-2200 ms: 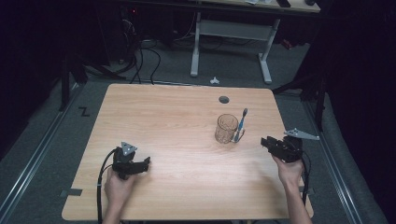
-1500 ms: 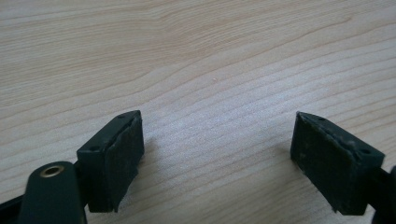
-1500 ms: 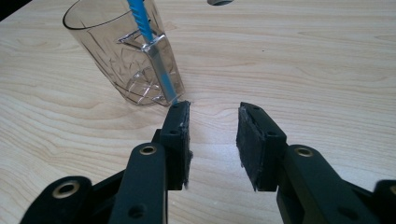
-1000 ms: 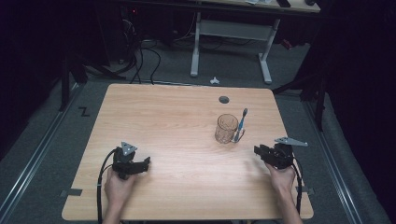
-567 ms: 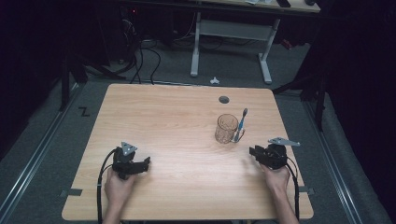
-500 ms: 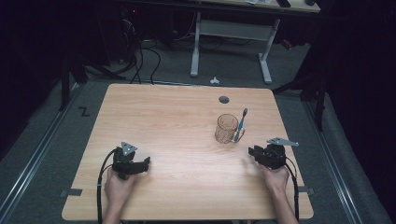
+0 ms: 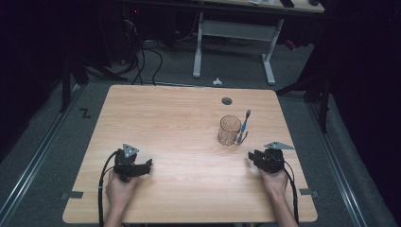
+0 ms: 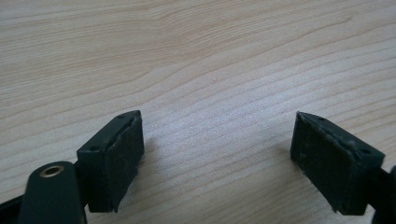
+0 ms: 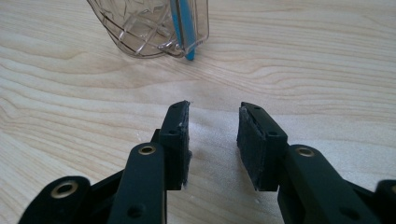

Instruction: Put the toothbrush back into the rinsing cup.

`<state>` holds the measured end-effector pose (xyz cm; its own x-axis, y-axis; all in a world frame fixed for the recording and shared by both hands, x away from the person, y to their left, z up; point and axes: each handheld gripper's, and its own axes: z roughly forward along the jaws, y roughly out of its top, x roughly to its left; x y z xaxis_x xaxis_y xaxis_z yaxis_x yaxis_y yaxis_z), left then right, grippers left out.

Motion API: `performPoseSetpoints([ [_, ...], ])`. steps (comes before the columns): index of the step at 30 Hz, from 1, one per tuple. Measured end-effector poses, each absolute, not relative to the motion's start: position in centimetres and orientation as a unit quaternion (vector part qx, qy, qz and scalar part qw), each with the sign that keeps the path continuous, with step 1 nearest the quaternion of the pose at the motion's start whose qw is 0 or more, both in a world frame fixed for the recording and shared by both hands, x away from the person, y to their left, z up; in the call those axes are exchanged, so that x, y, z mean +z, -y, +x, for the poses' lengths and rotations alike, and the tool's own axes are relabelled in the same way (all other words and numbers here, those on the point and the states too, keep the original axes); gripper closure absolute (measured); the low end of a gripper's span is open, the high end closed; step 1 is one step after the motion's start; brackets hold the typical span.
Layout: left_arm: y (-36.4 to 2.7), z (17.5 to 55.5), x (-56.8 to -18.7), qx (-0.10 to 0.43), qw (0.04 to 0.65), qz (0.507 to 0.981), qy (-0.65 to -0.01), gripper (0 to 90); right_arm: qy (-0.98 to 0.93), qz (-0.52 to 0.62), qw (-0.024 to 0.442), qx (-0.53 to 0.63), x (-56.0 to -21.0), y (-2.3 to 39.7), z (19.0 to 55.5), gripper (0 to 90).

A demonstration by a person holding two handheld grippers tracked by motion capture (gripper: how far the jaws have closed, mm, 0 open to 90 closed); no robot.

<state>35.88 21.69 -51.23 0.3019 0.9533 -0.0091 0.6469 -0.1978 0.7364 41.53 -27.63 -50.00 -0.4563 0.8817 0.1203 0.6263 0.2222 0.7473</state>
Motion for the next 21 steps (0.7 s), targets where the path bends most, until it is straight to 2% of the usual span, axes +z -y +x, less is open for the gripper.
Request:
performPoseSetpoints([
  [13, -21.7, 35.9, -51.2, 0.234, 0.327, 0.738, -0.542, 18.0, -0.77, 0.487, 0.179, 0.373, -50.4, 27.0, 41.5, 62.6],
  [21, -21.7, 35.9, -51.2, 0.234, 0.327, 0.738, -0.542, 18.0, -0.779, 0.473, 0.2, 0.36, -50.5, 26.4, 41.3, 58.1],
])
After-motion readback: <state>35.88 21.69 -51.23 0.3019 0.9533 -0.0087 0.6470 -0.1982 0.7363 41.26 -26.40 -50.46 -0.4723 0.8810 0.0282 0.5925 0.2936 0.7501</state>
